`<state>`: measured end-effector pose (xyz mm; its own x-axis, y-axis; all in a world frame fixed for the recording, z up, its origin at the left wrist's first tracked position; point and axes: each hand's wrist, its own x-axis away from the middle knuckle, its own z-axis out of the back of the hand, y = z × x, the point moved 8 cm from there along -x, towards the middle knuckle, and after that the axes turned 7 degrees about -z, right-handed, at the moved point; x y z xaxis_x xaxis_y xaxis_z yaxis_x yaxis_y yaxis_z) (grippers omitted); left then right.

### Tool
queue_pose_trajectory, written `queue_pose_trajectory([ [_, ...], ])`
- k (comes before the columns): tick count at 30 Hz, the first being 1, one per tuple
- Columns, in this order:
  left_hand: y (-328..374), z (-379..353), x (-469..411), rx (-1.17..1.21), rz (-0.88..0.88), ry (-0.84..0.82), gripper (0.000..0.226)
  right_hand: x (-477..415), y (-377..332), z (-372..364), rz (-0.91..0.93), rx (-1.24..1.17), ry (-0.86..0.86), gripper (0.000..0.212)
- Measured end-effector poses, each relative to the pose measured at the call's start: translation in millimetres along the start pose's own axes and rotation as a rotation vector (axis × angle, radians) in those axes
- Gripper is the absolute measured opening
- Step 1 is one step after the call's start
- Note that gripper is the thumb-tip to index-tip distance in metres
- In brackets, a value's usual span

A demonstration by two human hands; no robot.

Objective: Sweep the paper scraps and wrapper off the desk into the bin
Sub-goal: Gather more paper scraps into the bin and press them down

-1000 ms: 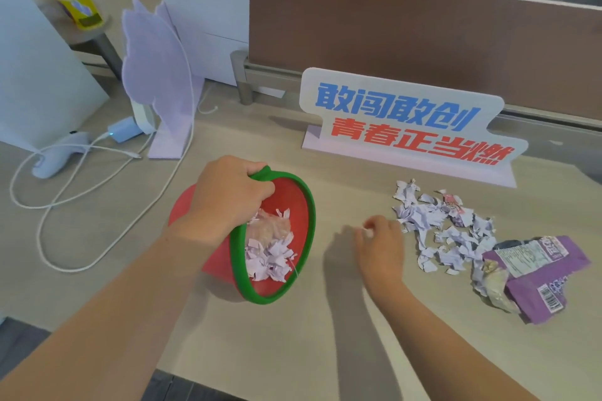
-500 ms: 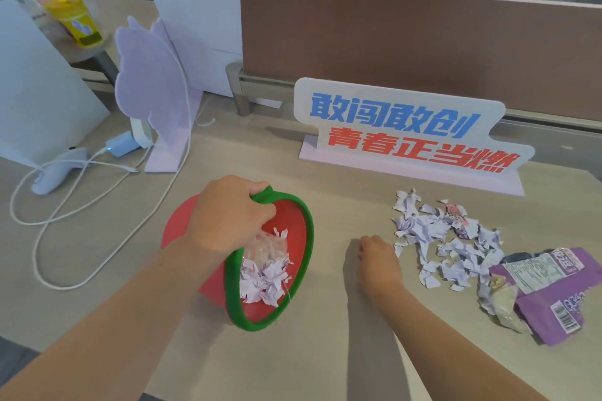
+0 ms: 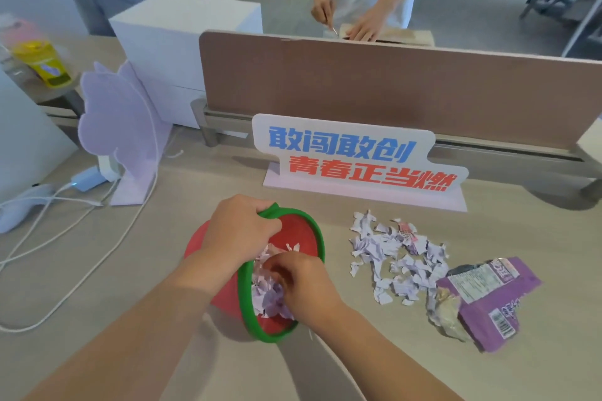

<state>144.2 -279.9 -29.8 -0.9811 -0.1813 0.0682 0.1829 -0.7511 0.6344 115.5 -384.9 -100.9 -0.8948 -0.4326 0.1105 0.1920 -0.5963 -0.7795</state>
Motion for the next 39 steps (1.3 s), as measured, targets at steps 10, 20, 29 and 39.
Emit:
queue_pose_trajectory([
  [10,33,-28,-20,-0.042,-0.004,0.030,0.007,-8,64,76,-0.067,0.050,0.171,0.009],
  [20,15,-13,-38,0.000,0.114,0.146,0.022,-88,185,96,-0.275,0.383,0.011,0.051],
  [29,8,-6,-31,-0.006,0.138,0.165,0.007,-44,186,48,-0.121,0.683,-0.197,0.072],
  [39,12,-13,-21,0.038,0.172,0.167,0.026,-30,190,52,0.060,0.616,0.179,0.022],
])
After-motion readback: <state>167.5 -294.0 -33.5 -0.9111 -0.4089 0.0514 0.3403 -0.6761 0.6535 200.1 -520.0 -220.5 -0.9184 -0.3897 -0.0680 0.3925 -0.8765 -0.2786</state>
